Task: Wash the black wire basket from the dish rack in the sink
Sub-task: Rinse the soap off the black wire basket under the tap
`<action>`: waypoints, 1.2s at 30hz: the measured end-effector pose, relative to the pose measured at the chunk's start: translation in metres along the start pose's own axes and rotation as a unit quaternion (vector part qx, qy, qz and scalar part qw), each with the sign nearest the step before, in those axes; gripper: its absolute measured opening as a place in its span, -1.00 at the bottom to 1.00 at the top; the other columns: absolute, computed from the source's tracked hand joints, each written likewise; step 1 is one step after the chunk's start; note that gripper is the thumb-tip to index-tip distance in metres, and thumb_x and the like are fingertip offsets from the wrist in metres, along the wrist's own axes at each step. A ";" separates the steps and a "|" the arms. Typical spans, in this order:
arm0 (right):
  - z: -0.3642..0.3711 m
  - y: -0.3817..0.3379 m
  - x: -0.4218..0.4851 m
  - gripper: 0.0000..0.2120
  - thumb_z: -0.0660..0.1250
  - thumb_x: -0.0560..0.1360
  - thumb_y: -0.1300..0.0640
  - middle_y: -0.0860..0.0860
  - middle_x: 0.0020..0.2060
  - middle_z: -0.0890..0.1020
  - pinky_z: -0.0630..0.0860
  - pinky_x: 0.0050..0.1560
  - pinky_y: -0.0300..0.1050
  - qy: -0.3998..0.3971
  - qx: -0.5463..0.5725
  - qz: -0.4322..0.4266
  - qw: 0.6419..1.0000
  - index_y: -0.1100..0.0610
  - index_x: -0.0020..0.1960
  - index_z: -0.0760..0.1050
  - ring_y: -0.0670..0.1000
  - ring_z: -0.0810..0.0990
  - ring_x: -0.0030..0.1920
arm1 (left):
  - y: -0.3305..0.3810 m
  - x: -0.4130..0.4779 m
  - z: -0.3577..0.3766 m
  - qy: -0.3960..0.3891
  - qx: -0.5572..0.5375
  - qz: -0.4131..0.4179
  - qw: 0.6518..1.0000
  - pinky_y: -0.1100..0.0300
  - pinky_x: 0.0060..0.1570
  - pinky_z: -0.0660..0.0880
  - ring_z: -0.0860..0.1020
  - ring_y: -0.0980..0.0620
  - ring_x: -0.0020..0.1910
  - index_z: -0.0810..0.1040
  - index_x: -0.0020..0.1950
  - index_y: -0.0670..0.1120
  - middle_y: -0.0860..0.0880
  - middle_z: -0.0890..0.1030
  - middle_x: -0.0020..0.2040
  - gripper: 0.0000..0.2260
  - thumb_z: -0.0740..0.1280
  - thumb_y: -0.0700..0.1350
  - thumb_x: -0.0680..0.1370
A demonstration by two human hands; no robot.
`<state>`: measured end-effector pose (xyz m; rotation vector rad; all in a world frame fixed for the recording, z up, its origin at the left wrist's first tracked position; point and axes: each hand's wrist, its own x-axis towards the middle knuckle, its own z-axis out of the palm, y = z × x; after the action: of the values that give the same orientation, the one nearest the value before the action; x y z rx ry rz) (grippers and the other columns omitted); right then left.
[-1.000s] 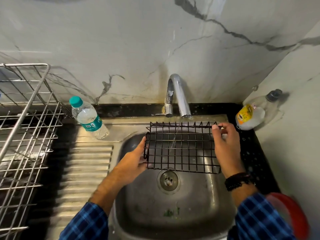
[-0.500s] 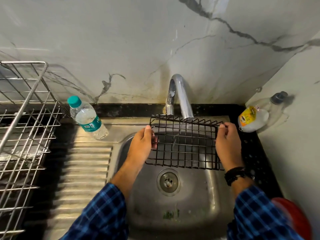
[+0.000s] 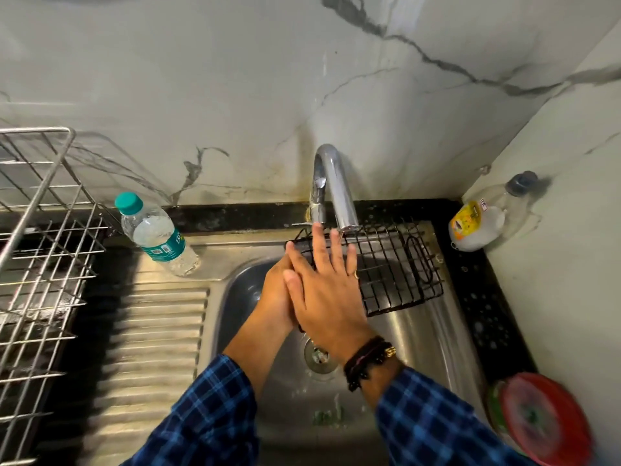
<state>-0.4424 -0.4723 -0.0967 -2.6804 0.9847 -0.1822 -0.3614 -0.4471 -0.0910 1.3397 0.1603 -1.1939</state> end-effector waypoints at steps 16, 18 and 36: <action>-0.007 0.026 0.016 -0.40 -0.04 0.62 -0.20 0.18 0.46 0.40 -0.16 0.57 0.31 0.085 0.046 0.052 0.994 0.14 0.49 0.33 0.18 0.16 0.58 | -0.010 -0.004 -0.003 -0.032 0.097 0.133 0.986 0.31 -0.53 0.41 0.50 0.17 -0.56 0.61 -0.49 -0.01 0.05 0.56 -0.51 -0.35 0.05 0.07 0.73; -0.009 0.033 0.015 -0.41 0.03 0.60 -0.20 0.11 0.36 0.51 -0.05 0.55 0.33 0.097 0.034 0.020 0.995 0.13 0.47 0.37 0.15 0.35 0.47 | -0.011 -0.007 -0.007 -0.045 0.115 0.157 0.980 0.29 -0.58 0.35 0.45 0.14 -0.58 0.59 -0.45 0.00 0.02 0.53 -0.52 -0.36 0.01 0.11 0.73; -0.039 0.068 0.006 -0.50 -0.06 0.67 -0.15 -0.11 0.51 0.38 0.23 0.51 0.02 -0.045 0.038 -0.203 0.977 -0.07 0.56 0.27 -0.08 0.31 0.49 | -0.034 -0.018 -0.045 -0.037 0.159 0.251 0.954 -0.01 -0.34 0.52 0.49 0.04 -0.53 0.54 -0.21 -0.23 -0.04 0.50 -0.47 -0.44 0.10 0.24 0.57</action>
<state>-0.4879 -0.5346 -0.0804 -2.7594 0.3852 -0.1739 -0.3710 -0.3940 -0.1141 1.4944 -0.4236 -0.8506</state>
